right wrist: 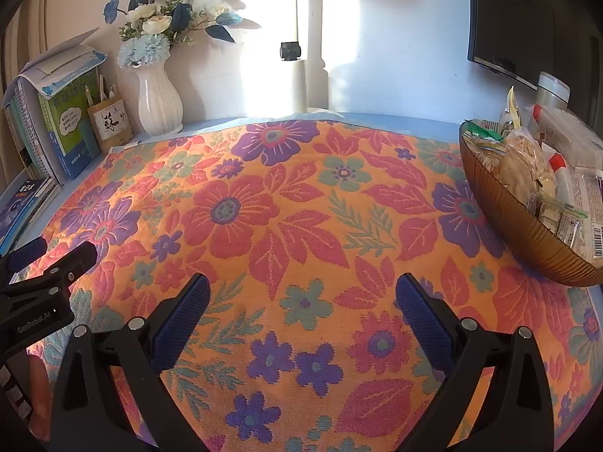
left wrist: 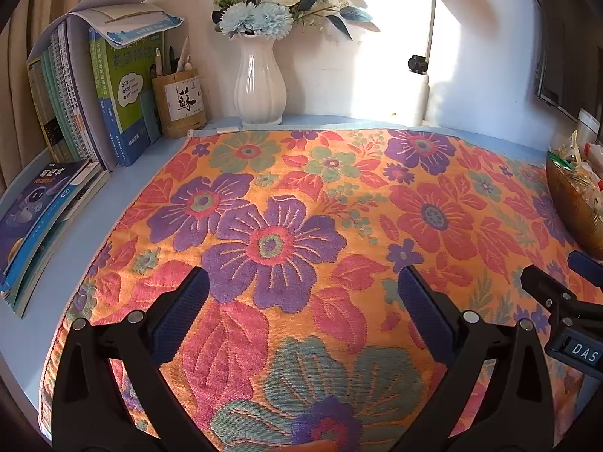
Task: Organize snacks
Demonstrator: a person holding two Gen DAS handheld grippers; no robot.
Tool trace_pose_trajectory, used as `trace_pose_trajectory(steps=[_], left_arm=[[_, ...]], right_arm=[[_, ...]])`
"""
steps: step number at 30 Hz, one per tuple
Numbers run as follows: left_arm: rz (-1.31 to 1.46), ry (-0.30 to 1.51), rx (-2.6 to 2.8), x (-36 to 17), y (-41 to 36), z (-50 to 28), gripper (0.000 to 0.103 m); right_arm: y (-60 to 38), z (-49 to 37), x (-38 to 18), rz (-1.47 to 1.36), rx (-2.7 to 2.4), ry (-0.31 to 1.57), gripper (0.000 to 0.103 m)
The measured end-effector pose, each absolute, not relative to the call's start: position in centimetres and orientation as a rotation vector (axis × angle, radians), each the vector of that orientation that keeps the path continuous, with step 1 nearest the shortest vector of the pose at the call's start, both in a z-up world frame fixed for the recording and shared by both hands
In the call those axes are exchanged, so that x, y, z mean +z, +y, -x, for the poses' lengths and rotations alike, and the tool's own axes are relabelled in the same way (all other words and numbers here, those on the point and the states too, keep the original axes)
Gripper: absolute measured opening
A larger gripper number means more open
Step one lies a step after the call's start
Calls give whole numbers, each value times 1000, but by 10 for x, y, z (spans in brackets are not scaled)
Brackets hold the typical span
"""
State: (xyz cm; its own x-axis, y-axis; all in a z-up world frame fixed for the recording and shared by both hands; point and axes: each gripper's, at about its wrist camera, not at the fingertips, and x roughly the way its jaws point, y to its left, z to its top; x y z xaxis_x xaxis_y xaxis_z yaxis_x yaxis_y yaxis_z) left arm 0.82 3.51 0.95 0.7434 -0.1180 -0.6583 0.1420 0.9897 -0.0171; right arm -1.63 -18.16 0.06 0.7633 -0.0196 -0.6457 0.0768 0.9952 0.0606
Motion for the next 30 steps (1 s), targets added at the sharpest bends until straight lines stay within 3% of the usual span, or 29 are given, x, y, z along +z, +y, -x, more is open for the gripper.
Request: trace_pose_trajectory(steps=[30], left_arm=[[-120, 699, -150, 11, 22, -2, 100]], right_arm=[[-188, 9, -5, -90, -63, 742, 98]])
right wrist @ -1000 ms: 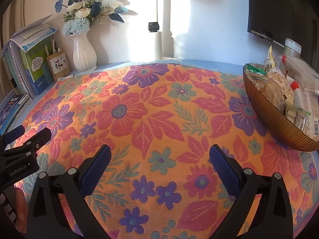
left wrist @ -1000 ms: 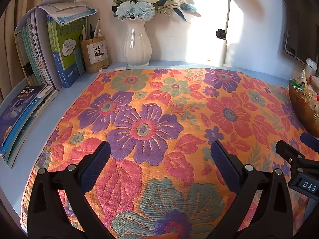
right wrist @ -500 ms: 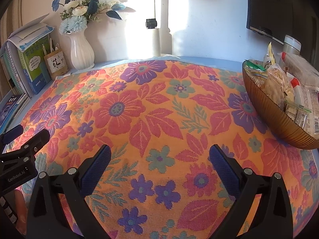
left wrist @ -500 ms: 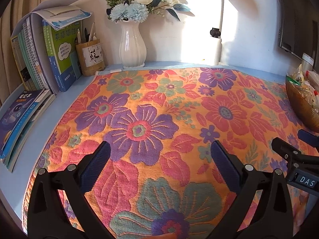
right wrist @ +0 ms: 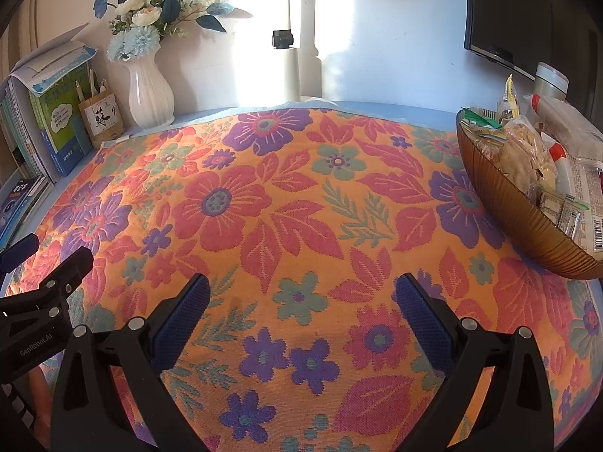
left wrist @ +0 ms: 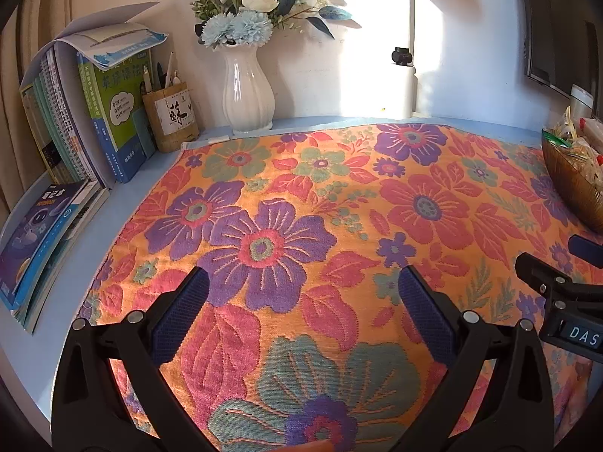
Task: Organize snacks
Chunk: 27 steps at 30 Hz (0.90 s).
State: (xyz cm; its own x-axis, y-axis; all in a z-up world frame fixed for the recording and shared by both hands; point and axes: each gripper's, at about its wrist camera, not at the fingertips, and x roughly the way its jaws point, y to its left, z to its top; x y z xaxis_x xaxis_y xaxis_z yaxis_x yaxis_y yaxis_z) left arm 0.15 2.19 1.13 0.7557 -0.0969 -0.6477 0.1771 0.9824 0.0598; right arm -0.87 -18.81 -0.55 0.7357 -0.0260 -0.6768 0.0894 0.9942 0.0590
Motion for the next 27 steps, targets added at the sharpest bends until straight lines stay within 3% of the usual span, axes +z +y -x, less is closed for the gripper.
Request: trace_pose_trajectory(steps=[27], left_arm=[[-118, 696, -145, 11, 23, -2, 100]], right_arm=[[-188, 10, -5, -83, -63, 739, 98]])
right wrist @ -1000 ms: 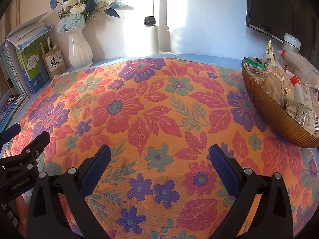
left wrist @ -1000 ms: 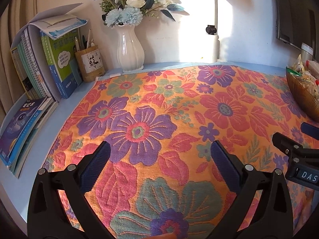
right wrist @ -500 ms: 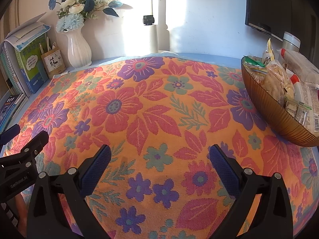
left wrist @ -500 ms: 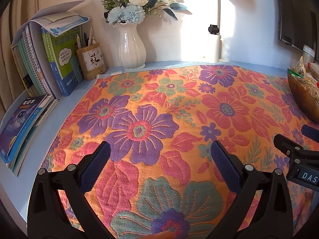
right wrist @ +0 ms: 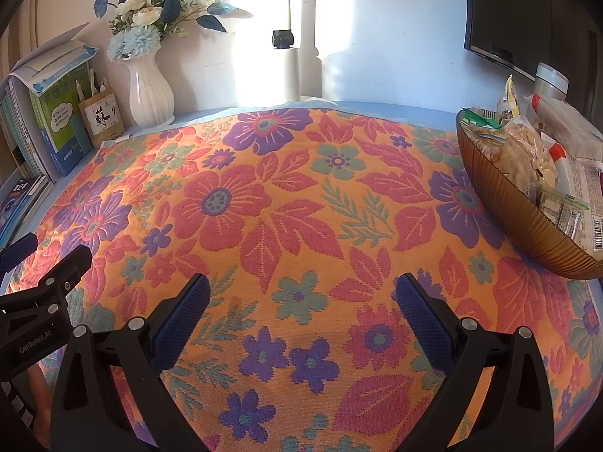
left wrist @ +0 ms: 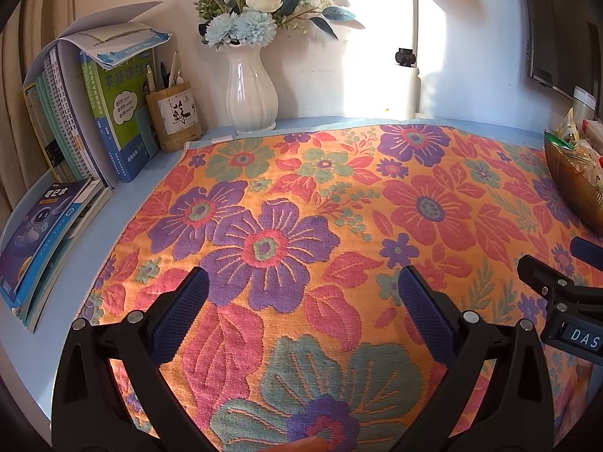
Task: Organize snacks
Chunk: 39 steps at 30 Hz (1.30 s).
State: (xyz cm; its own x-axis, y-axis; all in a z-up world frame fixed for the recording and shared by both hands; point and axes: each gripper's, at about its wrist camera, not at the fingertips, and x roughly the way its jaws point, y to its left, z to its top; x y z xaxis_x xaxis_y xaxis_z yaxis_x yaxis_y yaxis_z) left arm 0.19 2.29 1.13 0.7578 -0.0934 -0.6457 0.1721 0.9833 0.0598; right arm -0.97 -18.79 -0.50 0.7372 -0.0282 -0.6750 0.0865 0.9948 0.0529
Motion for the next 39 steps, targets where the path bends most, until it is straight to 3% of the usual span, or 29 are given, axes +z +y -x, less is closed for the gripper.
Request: trace_pose_trajectory(steps=[39], left_arm=[[-124, 710, -166, 10, 21, -2, 100]], right_arm=[[-188, 9, -7, -87, -58, 750, 98]])
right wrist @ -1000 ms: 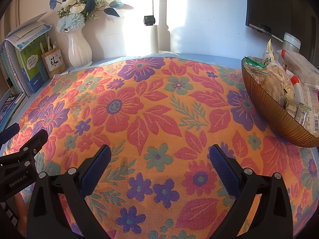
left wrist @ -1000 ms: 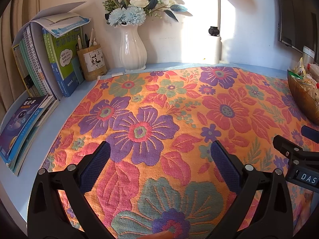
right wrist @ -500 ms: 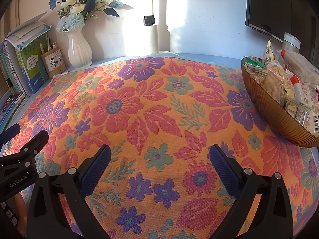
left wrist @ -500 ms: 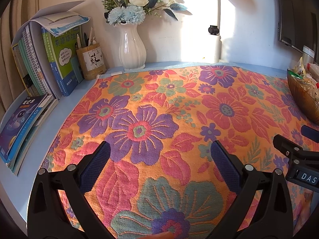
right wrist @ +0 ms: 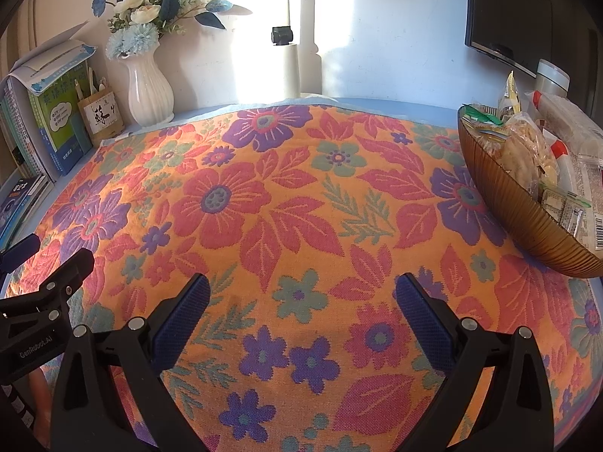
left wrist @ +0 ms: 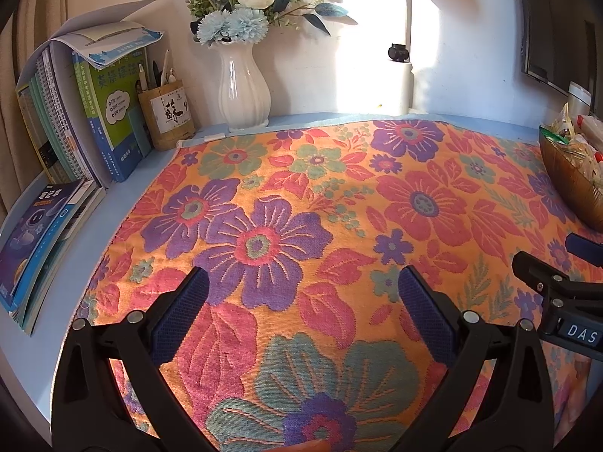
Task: Organize snacks
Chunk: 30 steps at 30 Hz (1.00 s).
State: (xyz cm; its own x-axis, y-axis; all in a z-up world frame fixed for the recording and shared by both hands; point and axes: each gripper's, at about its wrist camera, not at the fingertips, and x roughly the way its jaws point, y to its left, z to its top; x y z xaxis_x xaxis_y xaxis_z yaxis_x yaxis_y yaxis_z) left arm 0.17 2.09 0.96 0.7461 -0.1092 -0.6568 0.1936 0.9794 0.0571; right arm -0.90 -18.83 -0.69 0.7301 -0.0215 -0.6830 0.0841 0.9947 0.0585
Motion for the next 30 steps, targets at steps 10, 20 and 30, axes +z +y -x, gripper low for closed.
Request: trace_pose_trajectory(steps=[10, 20, 30], left_arm=[[-124, 717, -173, 9, 21, -3, 100], [-114, 723, -173, 8, 22, -3, 100], [-100, 738, -162, 7, 27, -6, 100]], right_arm=[[-188, 9, -7, -86, -57, 753, 98], [-189, 8, -8, -84, -55, 756, 98], [-189, 8, -8, -84, -53, 757, 98]])
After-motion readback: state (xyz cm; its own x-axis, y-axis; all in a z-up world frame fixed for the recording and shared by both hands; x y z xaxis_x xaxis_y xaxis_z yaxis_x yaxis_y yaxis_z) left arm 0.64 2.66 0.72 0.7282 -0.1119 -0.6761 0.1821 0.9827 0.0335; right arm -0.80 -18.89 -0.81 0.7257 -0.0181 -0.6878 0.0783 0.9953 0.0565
